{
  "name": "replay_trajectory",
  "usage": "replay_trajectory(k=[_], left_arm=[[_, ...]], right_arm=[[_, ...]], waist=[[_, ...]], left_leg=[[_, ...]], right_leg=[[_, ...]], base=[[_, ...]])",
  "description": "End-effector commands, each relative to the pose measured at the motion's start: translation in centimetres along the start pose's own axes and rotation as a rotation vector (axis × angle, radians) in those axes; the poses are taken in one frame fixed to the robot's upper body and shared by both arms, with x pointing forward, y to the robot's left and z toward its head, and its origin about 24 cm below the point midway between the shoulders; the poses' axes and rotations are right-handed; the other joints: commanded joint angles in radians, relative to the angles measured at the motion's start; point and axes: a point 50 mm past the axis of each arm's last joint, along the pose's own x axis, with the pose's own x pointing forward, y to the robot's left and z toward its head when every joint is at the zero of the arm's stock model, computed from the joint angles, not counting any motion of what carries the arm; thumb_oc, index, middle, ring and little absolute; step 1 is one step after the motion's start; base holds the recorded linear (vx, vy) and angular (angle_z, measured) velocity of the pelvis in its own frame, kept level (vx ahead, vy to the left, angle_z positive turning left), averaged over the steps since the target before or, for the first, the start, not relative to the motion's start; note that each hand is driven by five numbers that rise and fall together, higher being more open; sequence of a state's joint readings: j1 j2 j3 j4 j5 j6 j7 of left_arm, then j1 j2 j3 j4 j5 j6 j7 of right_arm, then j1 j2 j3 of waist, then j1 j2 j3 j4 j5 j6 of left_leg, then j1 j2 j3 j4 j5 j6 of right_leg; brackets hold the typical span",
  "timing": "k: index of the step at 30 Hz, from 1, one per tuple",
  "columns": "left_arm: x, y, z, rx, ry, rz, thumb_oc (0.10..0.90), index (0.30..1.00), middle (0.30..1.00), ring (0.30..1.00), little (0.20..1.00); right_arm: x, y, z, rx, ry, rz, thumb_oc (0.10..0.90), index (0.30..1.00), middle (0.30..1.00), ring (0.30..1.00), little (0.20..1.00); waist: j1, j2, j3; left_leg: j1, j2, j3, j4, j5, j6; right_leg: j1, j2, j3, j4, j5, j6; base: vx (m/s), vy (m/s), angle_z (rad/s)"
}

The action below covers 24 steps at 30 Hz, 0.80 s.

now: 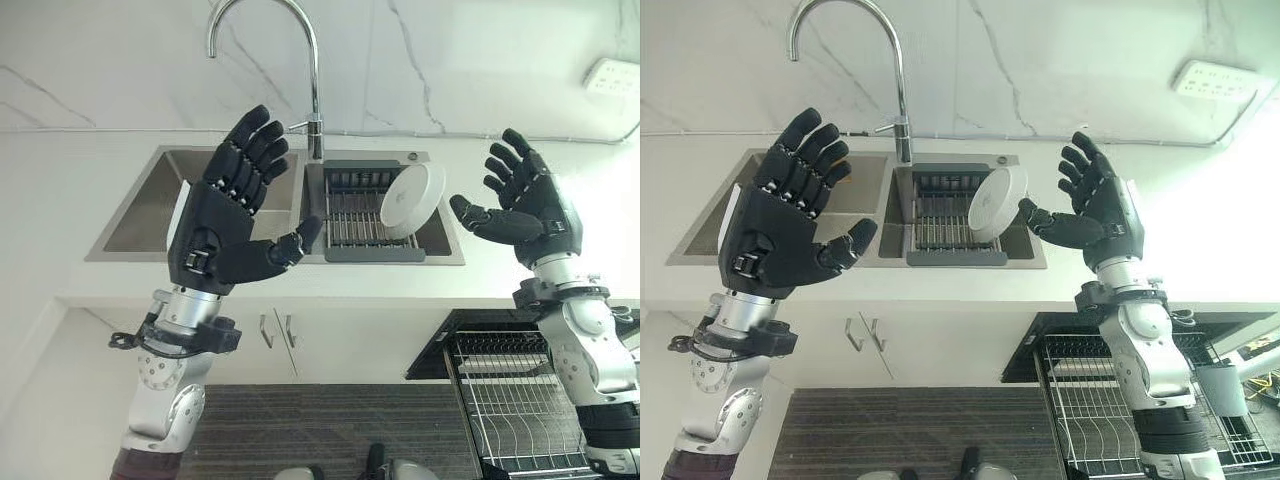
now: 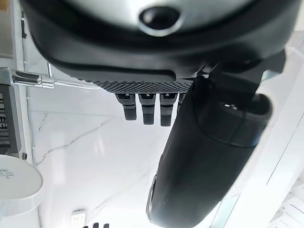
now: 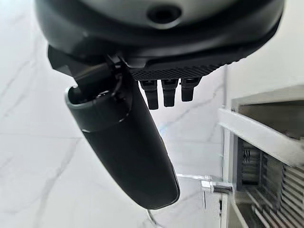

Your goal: Place the dishes in the dishwasher.

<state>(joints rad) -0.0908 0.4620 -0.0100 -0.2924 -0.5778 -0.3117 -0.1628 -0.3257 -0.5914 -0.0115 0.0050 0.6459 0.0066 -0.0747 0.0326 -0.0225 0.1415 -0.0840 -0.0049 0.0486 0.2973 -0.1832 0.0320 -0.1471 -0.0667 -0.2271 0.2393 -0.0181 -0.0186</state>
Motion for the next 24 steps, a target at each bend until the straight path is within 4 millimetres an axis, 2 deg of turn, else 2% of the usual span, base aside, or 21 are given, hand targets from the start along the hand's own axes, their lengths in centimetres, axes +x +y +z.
replay_trajectory(k=[1, 2, 4, 9, 24], left_arm=[[1.9, -0.7, 2.9, 0.051, -0.165, -0.093, 0.800, 0.900, 0.900, 0.900, 0.900], [2.2, -0.6, 2.7, 0.050, -0.158, -0.093, 0.800, 0.900, 0.900, 0.900, 0.900], [2.4, -0.5, 2.7, 0.048, -0.156, -0.094, 0.800, 0.900, 0.900, 0.900, 0.900], [2.9, -0.5, 2.8, 0.049, -0.158, -0.099, 0.800, 0.900, 0.900, 0.900, 0.900], [3.2, -0.2, 2.8, 0.051, -0.151, -0.098, 0.800, 0.900, 0.900, 0.900, 0.900]], right_arm=[[2.3, -0.1, 4.5, 0.061, -0.182, -0.006, 0.800, 0.900, 0.900, 0.900, 0.900], [3.3, -0.5, 4.1, 0.071, -0.136, -0.025, 0.800, 0.900, 0.900, 0.900, 0.900], [3.9, -1.6, 3.5, 0.077, -0.072, -0.061, 0.800, 0.900, 0.900, 0.900, 0.900], [4.7, -2.7, 3.3, 0.075, -0.033, -0.104, 0.800, 0.900, 0.900, 0.900, 0.900], [5.2, -4.7, 3.7, 0.051, -0.022, -0.169, 0.800, 0.900, 0.900, 0.900, 0.900]], waist=[[0.020, -0.018, -0.098], [0.026, -0.020, -0.101], [0.032, -0.020, -0.103], [0.042, -0.021, -0.104], [0.045, -0.018, -0.105]], left_leg=[[0.032, 0.029, 0.071, 0.003, -0.087, -0.028], [0.033, 0.027, 0.069, 0.003, -0.087, -0.028], [0.033, 0.027, 0.067, 0.003, -0.085, -0.029], [0.035, 0.025, 0.062, 0.003, -0.085, -0.029], [0.038, 0.024, 0.061, 0.003, -0.083, -0.030]], right_leg=[[0.061, -0.027, -0.006, 0.061, -0.160, 0.099], [0.064, -0.026, -0.007, 0.061, -0.162, 0.097], [0.068, -0.026, -0.009, 0.061, -0.163, 0.096], [0.075, -0.027, -0.013, 0.061, -0.167, 0.094], [0.082, -0.023, -0.008, 0.061, -0.171, 0.093]], base=[[0.00, 0.015, 0.16], [0.00, 0.011, 0.06], [0.00, 0.014, 0.11], [0.00, 0.006, 0.06], [0.00, 0.002, 0.02]])
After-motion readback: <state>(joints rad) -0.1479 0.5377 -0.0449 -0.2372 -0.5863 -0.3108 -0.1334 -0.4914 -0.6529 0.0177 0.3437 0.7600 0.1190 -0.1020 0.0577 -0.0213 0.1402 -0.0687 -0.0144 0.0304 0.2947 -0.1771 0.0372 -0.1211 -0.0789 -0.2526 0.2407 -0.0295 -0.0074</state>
